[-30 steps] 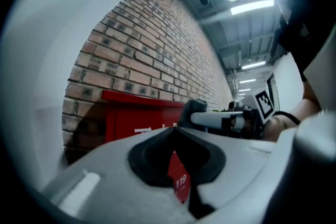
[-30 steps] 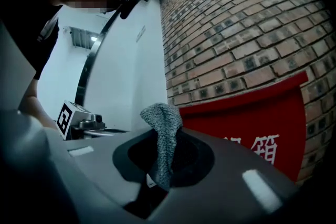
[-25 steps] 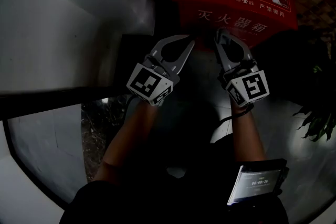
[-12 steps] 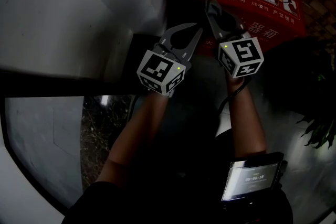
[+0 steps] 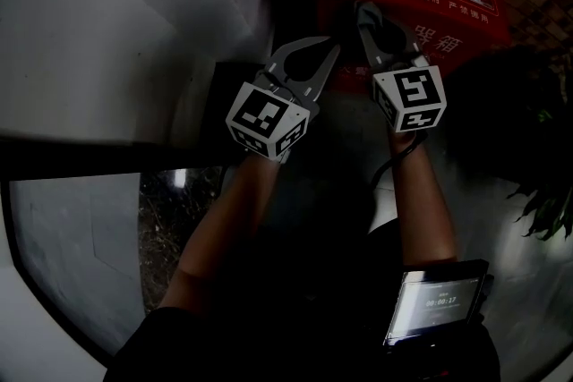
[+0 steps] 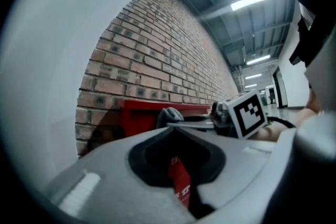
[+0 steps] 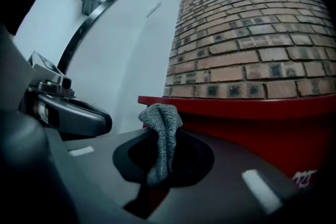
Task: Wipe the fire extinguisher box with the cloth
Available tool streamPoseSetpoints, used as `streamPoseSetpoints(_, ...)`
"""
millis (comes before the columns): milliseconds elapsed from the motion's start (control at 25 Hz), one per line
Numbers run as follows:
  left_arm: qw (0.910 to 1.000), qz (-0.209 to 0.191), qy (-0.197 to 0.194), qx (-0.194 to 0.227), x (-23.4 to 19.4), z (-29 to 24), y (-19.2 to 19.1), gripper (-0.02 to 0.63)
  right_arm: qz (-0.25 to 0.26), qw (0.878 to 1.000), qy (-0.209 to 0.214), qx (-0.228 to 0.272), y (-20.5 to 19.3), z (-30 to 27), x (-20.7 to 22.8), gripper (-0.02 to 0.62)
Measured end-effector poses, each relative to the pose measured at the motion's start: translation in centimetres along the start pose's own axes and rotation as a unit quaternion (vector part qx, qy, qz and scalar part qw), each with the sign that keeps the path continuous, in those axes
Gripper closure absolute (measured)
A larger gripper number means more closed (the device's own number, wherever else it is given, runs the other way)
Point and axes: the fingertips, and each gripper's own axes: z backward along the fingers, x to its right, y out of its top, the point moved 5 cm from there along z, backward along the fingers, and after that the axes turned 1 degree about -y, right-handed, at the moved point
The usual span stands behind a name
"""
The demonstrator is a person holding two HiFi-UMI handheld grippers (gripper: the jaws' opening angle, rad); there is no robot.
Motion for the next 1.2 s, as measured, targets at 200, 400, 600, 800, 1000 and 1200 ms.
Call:
streamPoseSetpoints(200,0.9996,0.008,-0.028,0.004,1.8,-2.1,-0.4,0.611,-0.01,0.997,-0.07,0.003,-1.4,4.0,4.8,0.561)
streamPoseSetpoints(400,0.9986,0.003,-0.053,-0.005,3.2,-3.6,-1.4,0.611,0.027,0.991,-0.132,-0.007,-1.5,7.4,8.9,0.561)
streamPoseSetpoints(600,0.9983,0.008,-0.057,-0.006,3.7,-4.3,-1.8,0.609,0.018,0.981,-0.196,-0.006,-2.4,11.2,13.1,0.561)
streamPoseSetpoints(800,0.9985,0.015,-0.052,0.004,3.6,-4.3,-1.4,0.611,0.053,0.962,-0.267,-0.021,-3.2,14.7,17.0,0.561)
streamPoseSetpoints(1000,0.9989,0.028,-0.029,0.023,2.9,-3.8,-0.6,0.611,0.037,0.969,-0.242,0.028,-1.3,14.8,14.7,0.561)
streamPoseSetpoints(1200,0.9997,0.018,-0.008,0.012,1.6,-2.9,-1.0,0.611,0.009,0.986,-0.154,0.06,0.6,10.9,9.3,0.561)
